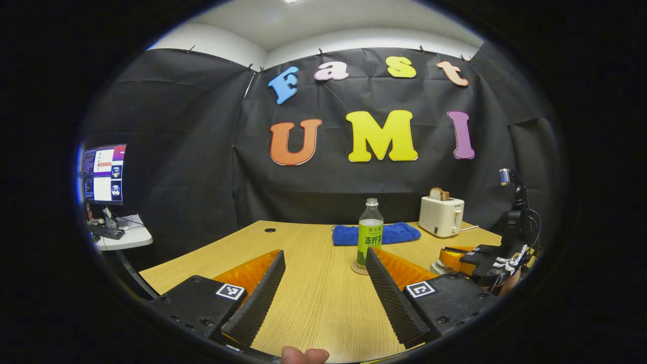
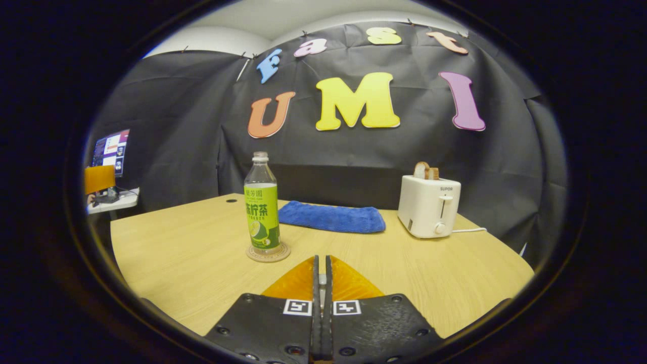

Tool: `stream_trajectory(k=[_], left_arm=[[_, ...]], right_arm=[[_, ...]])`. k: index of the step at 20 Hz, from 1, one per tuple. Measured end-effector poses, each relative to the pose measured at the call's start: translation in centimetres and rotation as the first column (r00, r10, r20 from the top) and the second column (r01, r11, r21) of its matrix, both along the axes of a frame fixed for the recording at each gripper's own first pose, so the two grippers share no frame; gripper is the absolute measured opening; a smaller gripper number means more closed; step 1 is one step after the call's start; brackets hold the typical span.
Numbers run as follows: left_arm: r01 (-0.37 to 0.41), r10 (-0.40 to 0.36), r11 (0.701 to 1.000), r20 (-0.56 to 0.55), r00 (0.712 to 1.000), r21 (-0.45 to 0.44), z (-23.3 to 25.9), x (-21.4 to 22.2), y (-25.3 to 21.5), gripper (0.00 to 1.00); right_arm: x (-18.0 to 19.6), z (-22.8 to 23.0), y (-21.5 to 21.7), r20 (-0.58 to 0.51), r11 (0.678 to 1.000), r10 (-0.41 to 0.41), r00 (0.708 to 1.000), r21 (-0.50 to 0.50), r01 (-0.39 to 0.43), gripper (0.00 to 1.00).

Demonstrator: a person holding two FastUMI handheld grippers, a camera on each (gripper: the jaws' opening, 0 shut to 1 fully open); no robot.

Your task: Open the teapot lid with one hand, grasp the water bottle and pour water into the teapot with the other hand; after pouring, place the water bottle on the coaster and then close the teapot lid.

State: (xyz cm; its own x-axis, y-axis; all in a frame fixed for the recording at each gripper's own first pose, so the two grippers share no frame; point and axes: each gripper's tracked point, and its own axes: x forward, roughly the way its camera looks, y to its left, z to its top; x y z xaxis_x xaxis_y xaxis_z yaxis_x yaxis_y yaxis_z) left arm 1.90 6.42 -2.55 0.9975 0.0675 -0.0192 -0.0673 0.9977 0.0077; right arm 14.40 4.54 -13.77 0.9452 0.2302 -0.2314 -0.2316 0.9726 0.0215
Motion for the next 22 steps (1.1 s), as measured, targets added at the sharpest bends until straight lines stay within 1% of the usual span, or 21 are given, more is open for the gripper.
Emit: stream_trajectory(k=[1, 2, 3, 5, 6, 7, 9, 10, 11, 12, 14, 17, 18, 22], left_arm=[[0.0, 0.0, 1.0, -0.004, 1.0, -0.001, -0.2, -0.1, 0.0, 1.0], [0.003, -0.003, 1.0, -0.01, 1.0, -0.004, -0.3, 0.0, -0.1, 1.0], [0.006, -0.006, 1.0, -0.011, 1.0, -0.005, -0.4, -0.1, -0.2, 1.0], [0.008, -0.008, 1.0, -0.007, 1.0, -0.007, -0.1, 0.0, -0.4, 1.0], [0.01, -0.01, 1.0, -0.005, 1.0, -0.007, 0.0, -0.2, -0.6, 1.0], [0.014, -0.014, 1.0, 0.001, 1.0, -0.005, 0.1, -0.3, -0.9, 1.0], [0.028, -0.028, 1.0, 0.006, 1.0, -0.003, 0.2, -0.3, -1.6, 1.0], [0.034, -0.034, 0.999, 0.007, 0.999, -0.006, 0.3, -0.4, -2.1, 1.0], [0.043, -0.043, 0.999, 0.006, 0.999, -0.013, 0.4, -0.5, -2.5, 1.0], [0.052, -0.052, 0.998, 0.004, 0.999, -0.018, 0.3, -0.7, -3.0, 1.0], [0.06, -0.06, 0.998, 0.006, 0.998, -0.023, 0.4, -0.9, -3.8, 1.0], [0.08, -0.08, 0.997, 0.02, 0.997, -0.009, 1.0, -1.4, -5.2, 1.0], [0.084, -0.084, 0.996, 0.02, 0.996, -0.013, 1.1, -1.5, -5.6, 1.0], [0.119, -0.118, 0.993, 0.025, 0.993, -0.025, 1.5, -2.2, -7.1, 1.0]], right_arm=[[0.1, 0.0, 0.0, 0.001, 1.0, -0.006, 1.0, -0.001, 0.006, 0.01], [0.0, 0.0, 0.0, 0.001, 1.0, -0.003, 1.0, -0.002, 0.003, 0.04], [-0.2, 0.2, 0.1, 0.008, 1.0, -0.005, 1.0, -0.006, 0.005, 0.04], [-0.4, 1.5, -0.3, 0.04, 1.0, -0.024, 0.999, 0.002, 0.024, 0.08], [-0.7, 2.5, -0.5, 0.06, 0.999, -0.035, 0.998, 0.018, 0.034, 0.22], [-1.1, 3.4, -0.8, 0.079, 0.998, -0.05, 0.996, 0.033, 0.048, 0.3], [-2.4, 5.5, -1.8, 0.119, 0.996, -0.083, 0.989, 0.043, 0.079, 0.57], [-3.2, 6.5, -2.5, 0.136, 0.995, -0.101, 0.986, 0.039, 0.096, 0.81], [-4.2, 7.4, -3.1, 0.151, 0.993, -0.114, 0.982, 0.038, 0.109, 0.9], [-5.2, 8.4, -3.9, 0.167, 0.991, -0.133, 0.977, 0.034, 0.129, 0.96], [-7.6, 10.2, -5.2, 0.19, 0.988, -0.156, 0.969, 0.022, 0.154, 0.96], [-11.4, 11.7, -6.6, 0.198, 0.983, -0.18, 0.964, 0.018, 0.18, 0.96], [-12.6, 12.1, -6.8, 0.2, 0.982, -0.186, 0.962, 0.021, 0.186, 0.95], [-16.3, 12.8, -7.1, 0.217, 0.979, -0.199, 0.956, 0.013, 0.201, 0.97]])
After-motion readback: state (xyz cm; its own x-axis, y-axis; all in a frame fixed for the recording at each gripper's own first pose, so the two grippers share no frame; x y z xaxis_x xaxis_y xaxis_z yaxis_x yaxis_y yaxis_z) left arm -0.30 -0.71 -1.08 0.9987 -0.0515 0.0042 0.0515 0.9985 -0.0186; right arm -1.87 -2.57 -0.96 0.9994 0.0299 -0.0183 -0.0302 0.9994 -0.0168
